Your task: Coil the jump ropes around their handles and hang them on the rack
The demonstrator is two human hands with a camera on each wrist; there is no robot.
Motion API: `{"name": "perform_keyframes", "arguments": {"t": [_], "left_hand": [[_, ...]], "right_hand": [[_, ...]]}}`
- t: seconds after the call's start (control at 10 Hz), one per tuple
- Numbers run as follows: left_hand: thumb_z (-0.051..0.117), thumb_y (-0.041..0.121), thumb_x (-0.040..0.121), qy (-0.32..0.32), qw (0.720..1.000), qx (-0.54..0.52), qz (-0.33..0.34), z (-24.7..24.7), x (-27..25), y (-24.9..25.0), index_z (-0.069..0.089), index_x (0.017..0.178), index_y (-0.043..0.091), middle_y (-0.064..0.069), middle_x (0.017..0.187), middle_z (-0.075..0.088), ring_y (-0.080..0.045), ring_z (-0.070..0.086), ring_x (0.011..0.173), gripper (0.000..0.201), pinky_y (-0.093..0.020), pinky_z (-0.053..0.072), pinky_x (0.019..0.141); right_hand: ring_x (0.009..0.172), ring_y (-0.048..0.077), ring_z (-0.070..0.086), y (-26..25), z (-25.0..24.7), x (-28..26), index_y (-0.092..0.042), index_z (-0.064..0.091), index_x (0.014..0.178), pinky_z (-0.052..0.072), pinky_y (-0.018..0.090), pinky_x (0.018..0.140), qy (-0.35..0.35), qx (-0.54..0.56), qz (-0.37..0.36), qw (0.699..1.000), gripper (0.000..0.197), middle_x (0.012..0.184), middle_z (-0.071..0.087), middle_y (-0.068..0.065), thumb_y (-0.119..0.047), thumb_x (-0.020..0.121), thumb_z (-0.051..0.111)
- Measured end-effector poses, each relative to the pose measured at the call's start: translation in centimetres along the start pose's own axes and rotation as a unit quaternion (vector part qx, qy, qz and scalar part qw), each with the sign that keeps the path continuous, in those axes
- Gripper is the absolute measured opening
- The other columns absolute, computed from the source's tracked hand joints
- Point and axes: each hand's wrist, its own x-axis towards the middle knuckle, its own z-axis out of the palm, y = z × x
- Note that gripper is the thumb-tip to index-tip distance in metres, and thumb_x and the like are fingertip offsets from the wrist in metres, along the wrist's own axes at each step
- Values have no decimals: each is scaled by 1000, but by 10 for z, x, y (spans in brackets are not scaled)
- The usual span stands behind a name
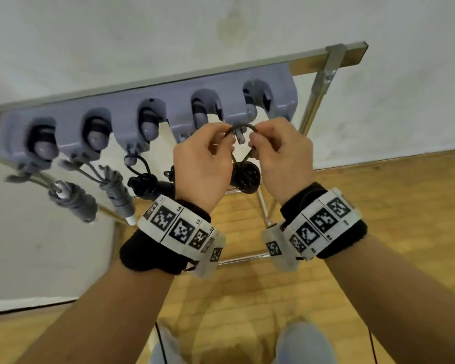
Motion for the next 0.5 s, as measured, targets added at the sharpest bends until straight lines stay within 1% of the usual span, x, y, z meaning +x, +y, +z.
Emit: {"name": "perform_keyframes", "arguments": {"t": [0.1, 0.2, 0.3, 0.4, 0.5], "left_hand": [[63, 22, 88, -41, 994, 96, -44, -4, 9, 10, 69, 88, 22, 12, 75, 67, -7, 65, 76, 6, -31, 54, 74], [58, 23, 91, -115, 968, 216, -60, -3, 18, 18, 71, 93, 16, 2, 88, 72, -18, 65, 88, 15, -31, 49, 82], [54, 23, 93, -184, 938, 283, -71, -6, 24, 26, 72, 95, 14, -3, 93, 73, -24, 64, 92, 20, -32, 47, 81], [52, 25, 95, -229, 918, 316, -65, -14, 24, 38, 68, 85, 11, -3, 82, 68, -23, 64, 85, 23, -29, 44, 67], [49, 28, 96, -216, 914, 344, -19, -29, 38, 58, 64, 83, 14, -1, 78, 64, -21, 62, 77, 24, -28, 41, 60]], "right_hand": [[70, 4, 60, 1, 5, 10, -25, 54, 82, 49, 14, 64, -18, -40, 28, 999, 9, 71, 61, -13, -17, 86, 55], [72, 14, 63, 2, 7, 12, -19, 56, 79, 54, 33, 71, -55, -57, 110, 991, 9, 74, 65, -4, -15, 86, 58], [78, 21, 64, -3, 5, 14, -14, 62, 84, 53, 42, 77, -97, -75, 147, 981, 5, 81, 69, 2, -16, 87, 59], [79, 19, 65, -18, -2, 14, -15, 69, 93, 52, 31, 76, -99, -147, 104, 979, 17, 84, 70, 1, -18, 90, 52], [72, 19, 64, -41, -11, 19, -16, 70, 93, 52, 29, 68, -41, -182, 29, 982, 21, 82, 71, 2, -20, 90, 49]]}}
